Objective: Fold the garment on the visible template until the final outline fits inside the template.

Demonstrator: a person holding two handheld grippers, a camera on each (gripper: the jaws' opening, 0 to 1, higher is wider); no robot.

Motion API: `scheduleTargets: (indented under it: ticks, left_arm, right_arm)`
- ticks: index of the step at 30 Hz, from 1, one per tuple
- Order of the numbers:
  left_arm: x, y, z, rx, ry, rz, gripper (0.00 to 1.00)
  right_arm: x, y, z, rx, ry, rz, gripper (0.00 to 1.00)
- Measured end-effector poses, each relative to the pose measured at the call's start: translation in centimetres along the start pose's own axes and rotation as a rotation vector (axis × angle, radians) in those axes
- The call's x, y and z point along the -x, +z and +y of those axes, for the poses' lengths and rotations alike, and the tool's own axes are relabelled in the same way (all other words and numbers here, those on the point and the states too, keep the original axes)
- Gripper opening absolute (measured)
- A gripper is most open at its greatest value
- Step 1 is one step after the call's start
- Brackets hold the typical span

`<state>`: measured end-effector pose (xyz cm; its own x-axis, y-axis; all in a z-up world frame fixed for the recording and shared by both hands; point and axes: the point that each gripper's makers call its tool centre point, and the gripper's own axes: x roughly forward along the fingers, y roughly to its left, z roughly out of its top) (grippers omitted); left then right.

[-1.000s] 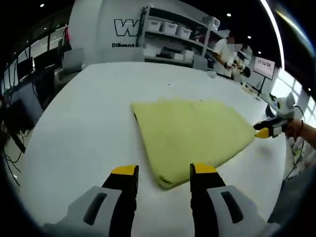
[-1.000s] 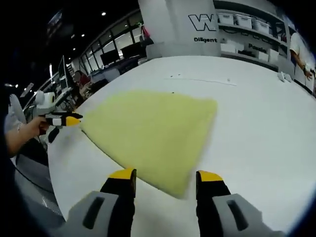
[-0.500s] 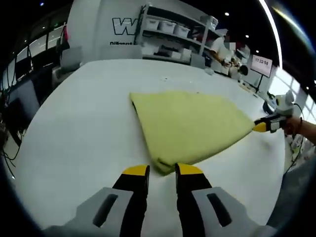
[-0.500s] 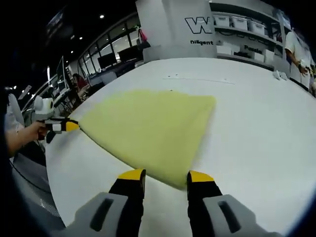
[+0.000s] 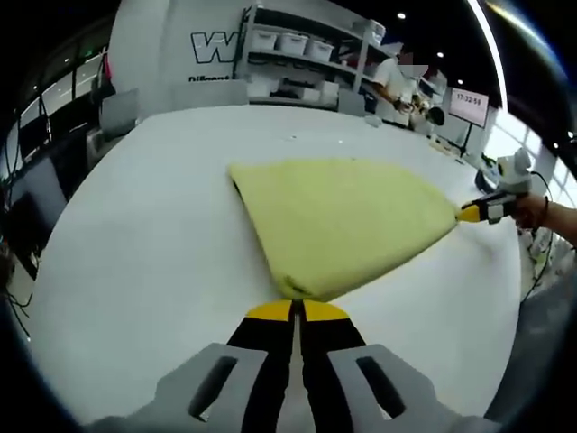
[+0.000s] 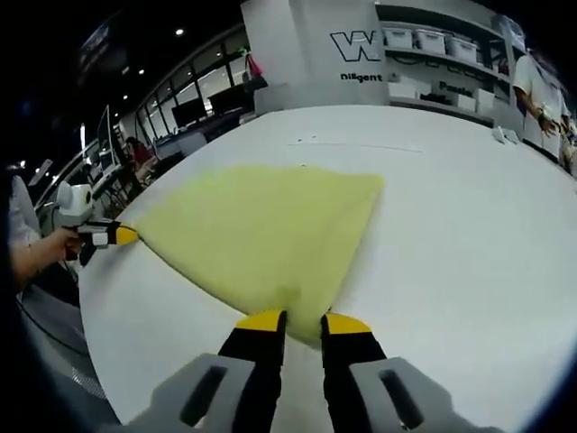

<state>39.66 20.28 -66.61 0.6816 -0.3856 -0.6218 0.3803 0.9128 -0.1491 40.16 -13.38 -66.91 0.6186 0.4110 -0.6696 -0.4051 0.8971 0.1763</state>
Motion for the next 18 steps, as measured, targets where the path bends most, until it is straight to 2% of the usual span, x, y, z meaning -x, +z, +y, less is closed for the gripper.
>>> scheduleTargets:
  ticks: [6,17,18]
  left_arm:
    - [0.32,0.35,0.26,-0.012,-0.005,-0.010,0.00]
    - [0.79,0.63,0.98,-0.019,0.008,-0.017,0.00]
    - [0.90,0.69,0.47,0.014,-0.020,-0.018,0.00]
  right_arm:
    - [-0.05,0.03,-0.01,0.004,0.000,0.003,0.01]
    - [0.24,0.27,-0.22,0.009,0.000,0.001,0.00]
    - [0.22,0.25,-0.17,0.014,0.003,0.007,0.00]
